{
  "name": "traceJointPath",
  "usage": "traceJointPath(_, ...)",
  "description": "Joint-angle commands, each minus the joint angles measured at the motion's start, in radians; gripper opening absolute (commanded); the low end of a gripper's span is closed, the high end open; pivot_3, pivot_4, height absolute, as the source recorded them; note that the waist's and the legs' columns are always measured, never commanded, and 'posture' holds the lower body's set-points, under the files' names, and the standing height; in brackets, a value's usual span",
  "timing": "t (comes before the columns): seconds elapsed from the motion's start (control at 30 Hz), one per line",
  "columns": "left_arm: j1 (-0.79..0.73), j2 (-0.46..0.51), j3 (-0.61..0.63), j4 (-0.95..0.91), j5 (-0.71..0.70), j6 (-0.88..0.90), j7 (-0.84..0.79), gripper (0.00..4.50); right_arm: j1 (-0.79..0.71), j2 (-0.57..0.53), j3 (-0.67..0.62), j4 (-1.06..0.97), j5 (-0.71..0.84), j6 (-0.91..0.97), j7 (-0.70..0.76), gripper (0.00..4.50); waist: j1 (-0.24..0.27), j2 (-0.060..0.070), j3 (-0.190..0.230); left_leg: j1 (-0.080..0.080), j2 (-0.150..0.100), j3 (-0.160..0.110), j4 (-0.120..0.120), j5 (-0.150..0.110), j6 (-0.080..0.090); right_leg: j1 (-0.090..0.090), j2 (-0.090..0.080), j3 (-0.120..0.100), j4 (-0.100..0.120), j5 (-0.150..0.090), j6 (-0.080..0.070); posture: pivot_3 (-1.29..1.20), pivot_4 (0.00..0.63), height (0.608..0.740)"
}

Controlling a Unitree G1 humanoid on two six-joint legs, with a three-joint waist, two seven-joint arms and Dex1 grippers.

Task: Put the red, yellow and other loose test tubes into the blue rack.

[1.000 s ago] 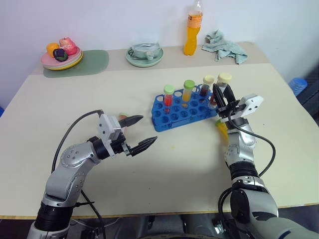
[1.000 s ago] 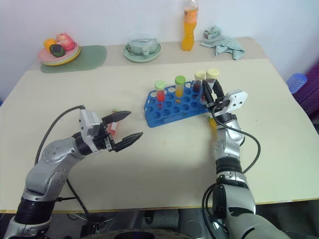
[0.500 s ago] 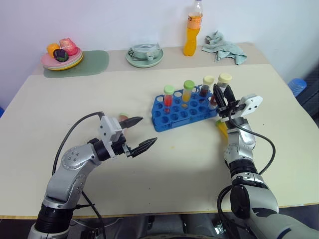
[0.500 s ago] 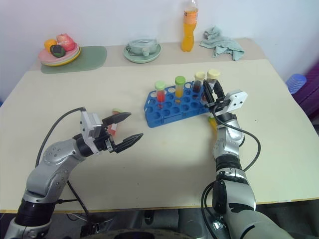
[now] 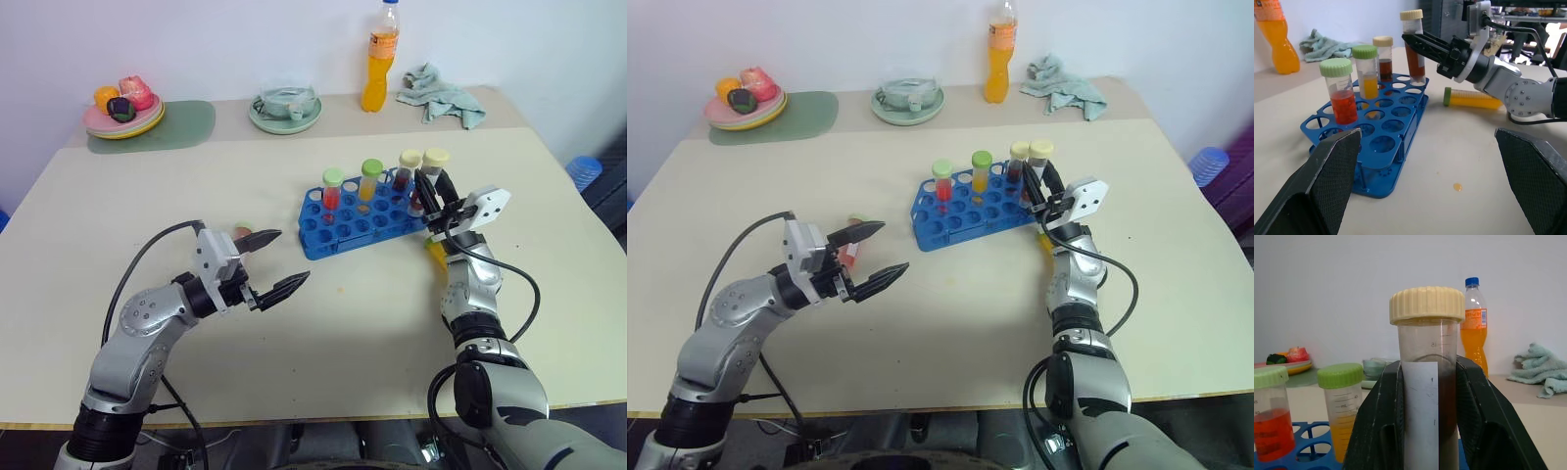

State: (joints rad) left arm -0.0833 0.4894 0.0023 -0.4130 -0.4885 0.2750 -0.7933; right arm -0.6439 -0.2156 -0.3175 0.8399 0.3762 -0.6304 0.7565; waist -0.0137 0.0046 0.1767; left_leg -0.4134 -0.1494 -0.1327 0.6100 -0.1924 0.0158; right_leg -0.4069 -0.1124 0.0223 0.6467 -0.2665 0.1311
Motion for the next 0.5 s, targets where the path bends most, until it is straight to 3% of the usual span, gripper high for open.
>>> traceJointPath(0.03,-0.010,0.005,0.010,-0.041,-0.008,-0.002,0.008,4.50,0.001,-0.010,-0.007,0.025,0.007,0.004,0.000,0.79,0.000,0.000,0.000,0.000,0.000,0.000,0.000,0.000,0.000,0.000,0.000,0.000,0.000,0.000,0.000,0.00,0.150,0.739)
traceJointPath(0.5,-0.021,-0.008,-0.005,-0.063,-0.012,0.019,0.035,4.50,0.040,-0.029,0.001,-0.214,0.067,0.157,0.021,0.79,0.000,0.001,0.000,0.000,0.000,0.000,-0.002,0.000,0.000,0.000,-0.001,0.001,0.000,0.000,0.000,0.00,0.150,0.739)
